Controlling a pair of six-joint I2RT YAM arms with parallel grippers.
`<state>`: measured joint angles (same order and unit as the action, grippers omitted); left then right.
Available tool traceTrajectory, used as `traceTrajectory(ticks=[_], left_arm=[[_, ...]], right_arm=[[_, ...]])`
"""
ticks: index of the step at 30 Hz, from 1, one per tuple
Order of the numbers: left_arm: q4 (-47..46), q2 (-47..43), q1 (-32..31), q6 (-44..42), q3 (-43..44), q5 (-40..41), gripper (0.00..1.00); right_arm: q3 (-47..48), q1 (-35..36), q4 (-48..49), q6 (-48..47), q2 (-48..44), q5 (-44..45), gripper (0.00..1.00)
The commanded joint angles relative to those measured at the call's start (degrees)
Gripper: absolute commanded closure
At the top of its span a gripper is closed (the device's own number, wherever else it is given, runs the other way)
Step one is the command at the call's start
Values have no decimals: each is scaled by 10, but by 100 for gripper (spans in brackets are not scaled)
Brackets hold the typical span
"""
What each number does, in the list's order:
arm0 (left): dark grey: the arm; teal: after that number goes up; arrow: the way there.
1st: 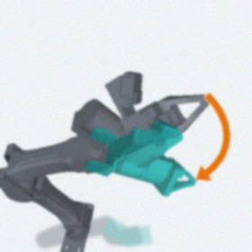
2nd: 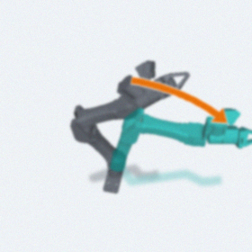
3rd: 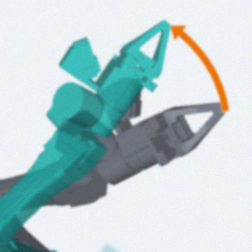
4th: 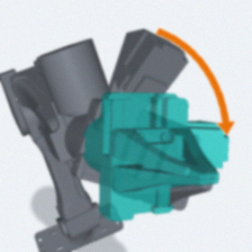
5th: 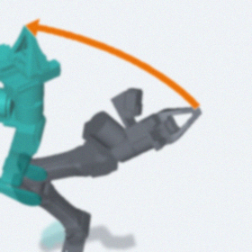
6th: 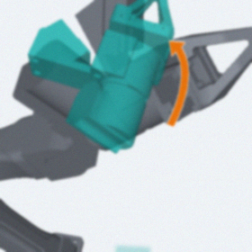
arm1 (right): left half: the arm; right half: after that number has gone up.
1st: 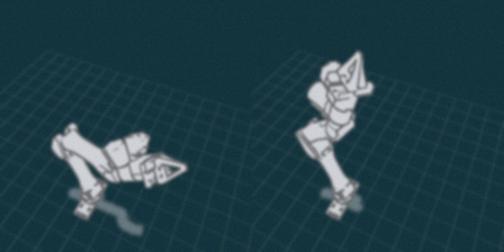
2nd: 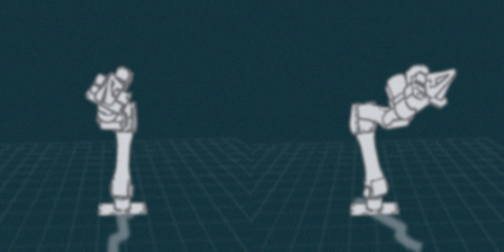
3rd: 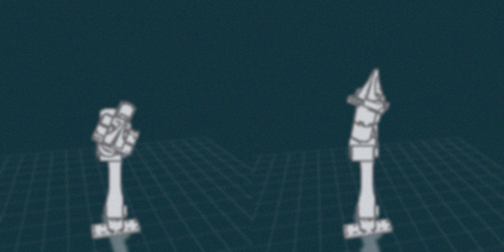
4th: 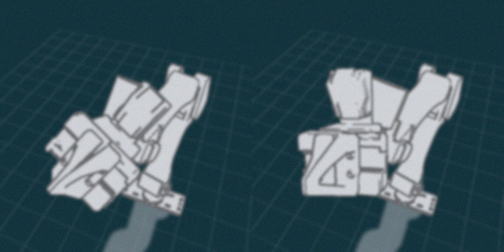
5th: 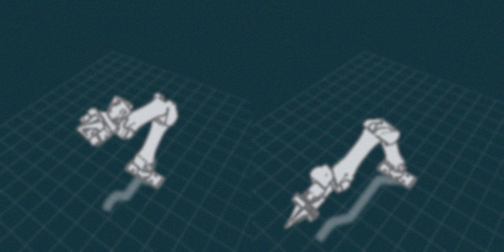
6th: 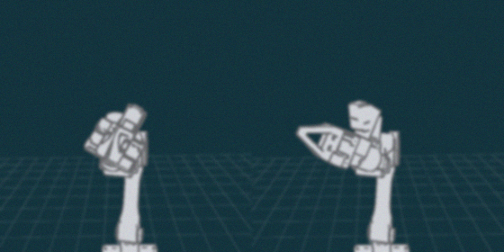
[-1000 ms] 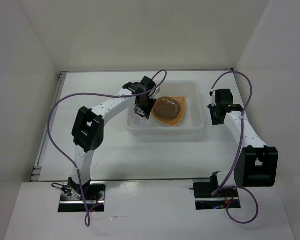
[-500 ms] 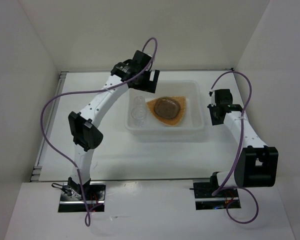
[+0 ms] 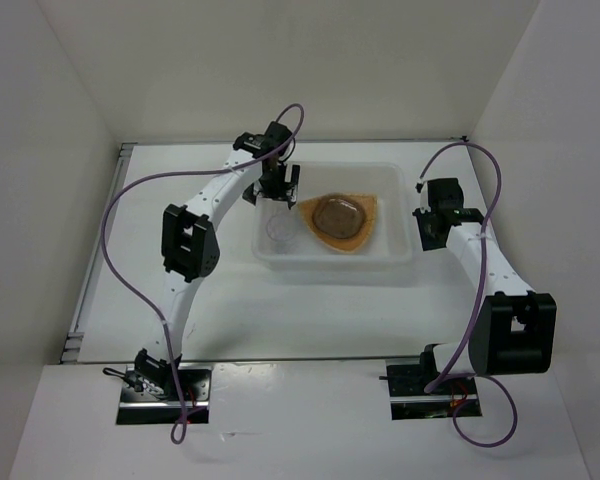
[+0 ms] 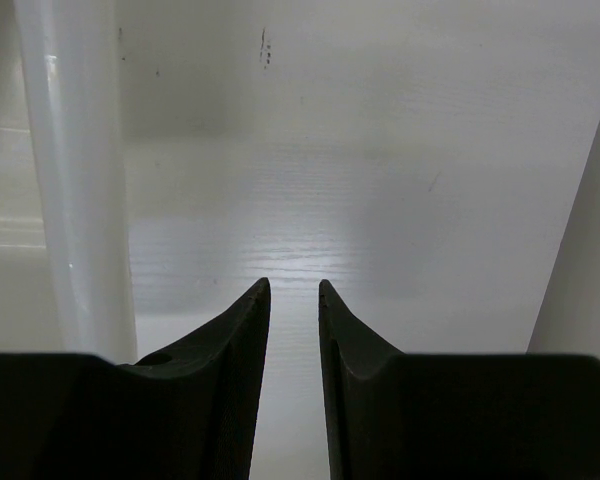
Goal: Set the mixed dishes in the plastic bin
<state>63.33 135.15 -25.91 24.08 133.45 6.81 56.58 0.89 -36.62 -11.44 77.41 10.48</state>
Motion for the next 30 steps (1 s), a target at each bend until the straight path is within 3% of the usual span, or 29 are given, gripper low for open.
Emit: traceTrajectory(ticks=[1, 7, 10, 12, 13, 15, 18, 21, 25, 30], left_arm=[[18, 5, -8, 17, 43, -46, 0], [23, -19, -8, 17, 61, -35, 0], [23, -45, -8, 17, 46, -26, 0], [23, -59, -8, 17, 46, -13, 0], [23, -73, -8, 22, 46, 3, 0], [28, -90, -8, 22, 46, 20, 0], [23, -124, 3, 29, 32, 31, 0], [-2, -178, 17, 40, 1, 31, 0], [-76, -253, 46, 53, -119, 14, 0], [-145, -335, 111, 80, -364, -64, 0]], right_arm=[[-5, 5, 12, 1, -9, 0, 68], [11, 5, 5, -13, -14, -19, 67], [68, 5, -24, -43, -20, -111, 63], [148, 5, -55, -88, -20, -229, 48], [199, 12, -64, -106, -20, -266, 32], [232, 31, -70, -156, -12, -338, 17], [249, 72, -38, -231, 7, -382, 13], [223, 140, 6, -270, 32, -342, 12], [236, 224, 36, -277, 107, -323, 10], [302, 249, 57, -271, 200, -347, 10]])
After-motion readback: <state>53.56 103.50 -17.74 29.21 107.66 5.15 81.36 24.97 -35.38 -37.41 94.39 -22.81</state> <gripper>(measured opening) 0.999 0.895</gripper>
